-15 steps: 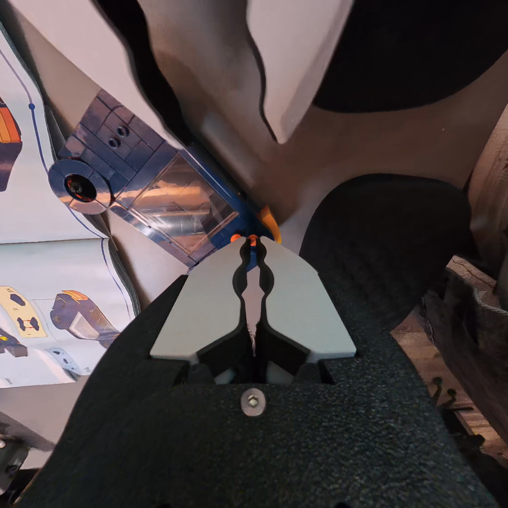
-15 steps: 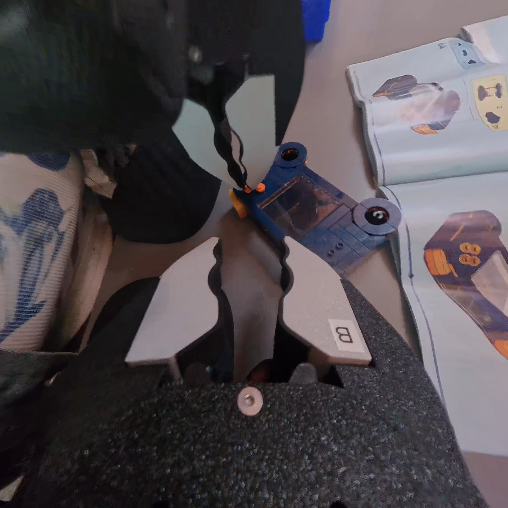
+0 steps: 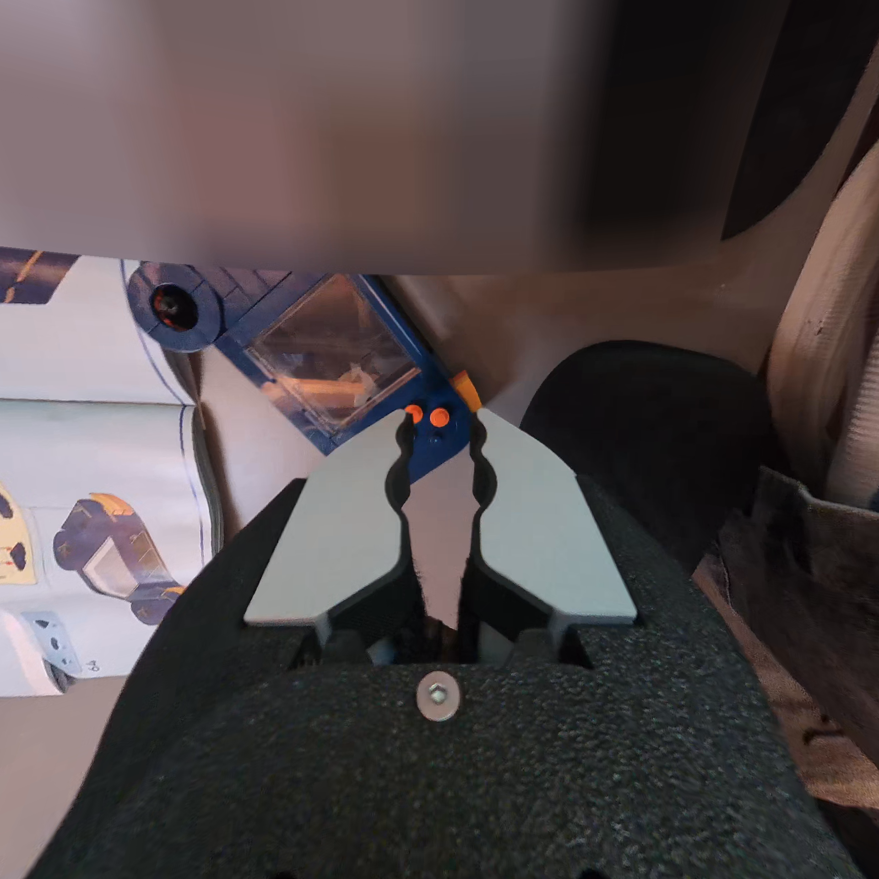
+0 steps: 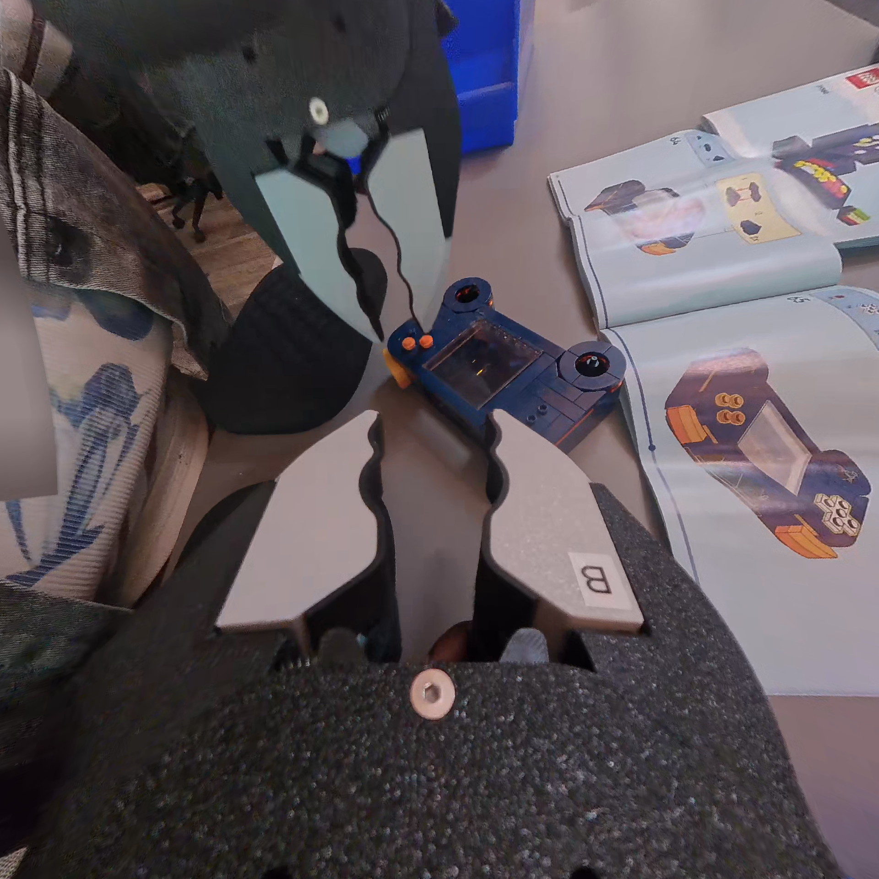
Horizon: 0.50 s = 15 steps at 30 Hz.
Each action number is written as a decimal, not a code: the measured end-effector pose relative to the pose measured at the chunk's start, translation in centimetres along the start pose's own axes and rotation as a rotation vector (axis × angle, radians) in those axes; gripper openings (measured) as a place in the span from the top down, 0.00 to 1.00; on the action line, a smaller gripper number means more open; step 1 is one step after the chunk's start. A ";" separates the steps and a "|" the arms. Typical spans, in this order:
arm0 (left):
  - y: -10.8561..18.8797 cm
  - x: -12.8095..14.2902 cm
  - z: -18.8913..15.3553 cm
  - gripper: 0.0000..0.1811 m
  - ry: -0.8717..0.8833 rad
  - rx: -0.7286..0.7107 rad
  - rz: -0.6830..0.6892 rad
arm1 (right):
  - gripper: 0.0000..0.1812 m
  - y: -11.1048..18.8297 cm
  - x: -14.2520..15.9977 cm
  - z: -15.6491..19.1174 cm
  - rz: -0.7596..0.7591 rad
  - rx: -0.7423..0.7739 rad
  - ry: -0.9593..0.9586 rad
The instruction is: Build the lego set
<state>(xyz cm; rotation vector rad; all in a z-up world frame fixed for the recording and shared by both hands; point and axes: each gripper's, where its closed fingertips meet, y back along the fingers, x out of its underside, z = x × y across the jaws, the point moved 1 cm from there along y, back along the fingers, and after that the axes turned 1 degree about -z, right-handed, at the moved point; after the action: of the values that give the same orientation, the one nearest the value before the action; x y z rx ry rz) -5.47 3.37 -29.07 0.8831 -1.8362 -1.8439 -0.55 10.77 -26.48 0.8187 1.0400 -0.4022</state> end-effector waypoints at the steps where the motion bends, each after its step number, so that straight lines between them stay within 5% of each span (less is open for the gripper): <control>1: 0.5 0.0 0.0 0.88 0.010 -0.006 -0.026 | 0.78 0.1 0.0 0.0 0.001 0.000 0.001; 5: 3.9 -0.2 1.7 0.77 0.098 -0.176 -0.263 | 0.78 1.3 -0.4 -0.3 -0.029 0.033 0.019; 7: 6.9 -1.0 3.5 0.72 0.191 -0.335 -0.568 | 0.79 2.5 -1.0 -0.6 -0.071 0.057 0.013; 10: 12.8 -0.1 6.2 0.44 0.489 -0.537 -1.182 | 0.80 4.4 -1.8 -1.0 -0.148 0.096 -0.012; 12: 15.2 1.8 6.4 0.37 0.635 -0.586 -1.537 | 0.79 5.8 -1.9 -1.4 -0.167 0.151 -0.013; 15: 15.5 4.5 5.9 0.38 0.650 -0.763 -1.758 | 0.79 8.9 -2.4 -1.5 -0.195 0.260 -0.013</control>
<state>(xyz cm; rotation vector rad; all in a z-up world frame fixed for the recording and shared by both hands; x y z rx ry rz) -15.08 3.67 -14.85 2.5778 0.4982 -2.0732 3.13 17.47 -21.16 0.9469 1.0726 -0.7194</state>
